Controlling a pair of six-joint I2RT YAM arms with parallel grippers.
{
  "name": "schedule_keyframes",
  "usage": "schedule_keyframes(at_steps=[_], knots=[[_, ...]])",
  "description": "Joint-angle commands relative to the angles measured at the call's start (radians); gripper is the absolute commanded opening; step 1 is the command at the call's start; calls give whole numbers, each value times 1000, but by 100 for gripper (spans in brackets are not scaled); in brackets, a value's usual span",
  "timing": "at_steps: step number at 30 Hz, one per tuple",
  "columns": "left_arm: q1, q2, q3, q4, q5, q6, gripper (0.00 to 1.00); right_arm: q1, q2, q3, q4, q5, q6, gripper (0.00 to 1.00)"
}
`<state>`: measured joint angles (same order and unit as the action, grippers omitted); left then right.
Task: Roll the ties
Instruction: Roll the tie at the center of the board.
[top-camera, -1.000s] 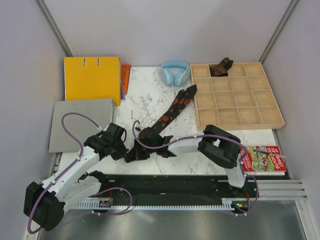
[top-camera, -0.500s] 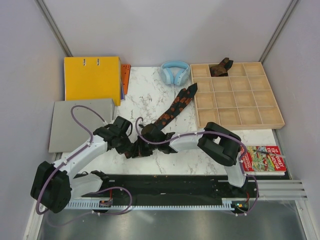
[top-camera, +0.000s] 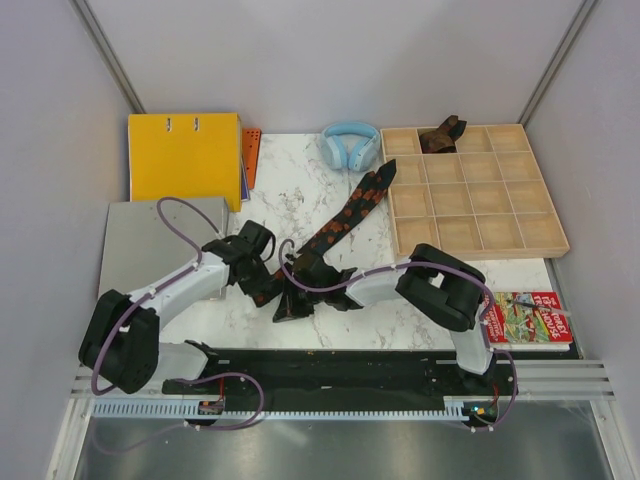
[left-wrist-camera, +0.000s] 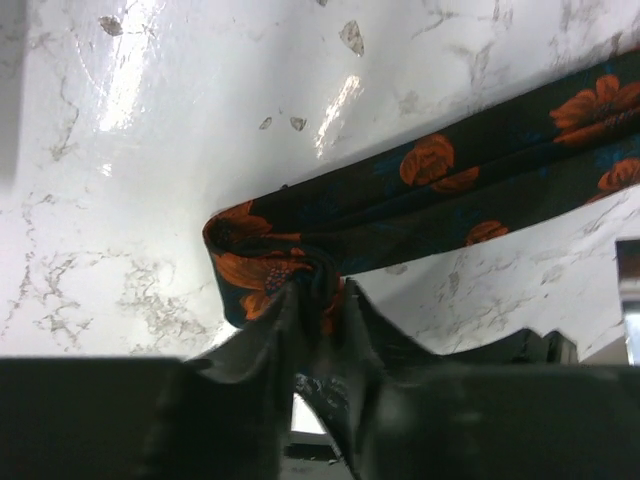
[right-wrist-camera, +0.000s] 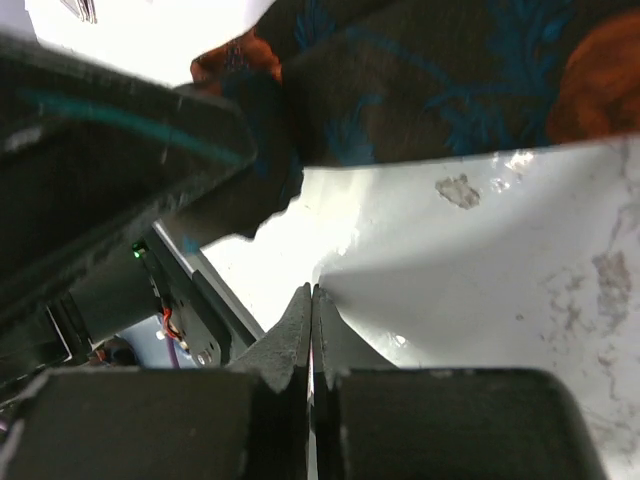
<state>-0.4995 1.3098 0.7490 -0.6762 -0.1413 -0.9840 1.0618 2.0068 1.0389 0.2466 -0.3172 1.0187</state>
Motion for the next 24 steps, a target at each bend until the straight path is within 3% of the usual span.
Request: schedule_keyframes(at_steps=[1,3,4,6,16,24], knots=[[6,49,58,33,-44,5,42,-3,-51,-20,19,6,-28,0],[6,60,69,33,-44,10,59,-6,-51,-16,14,6,-31,0],[6,63,78,33,-44,13,76,-6,-51,-14,13,6,-32,0],[6,55,88,26,-53,19,84,-10,-52,-10,6,7,-34,0],[9,26,150,-13,-43,36,84,-19,-120,9,-36,26,-42,0],[48,-145,119,-82,-66,45,84,-40,-177,39,-72,33,-52,0]])
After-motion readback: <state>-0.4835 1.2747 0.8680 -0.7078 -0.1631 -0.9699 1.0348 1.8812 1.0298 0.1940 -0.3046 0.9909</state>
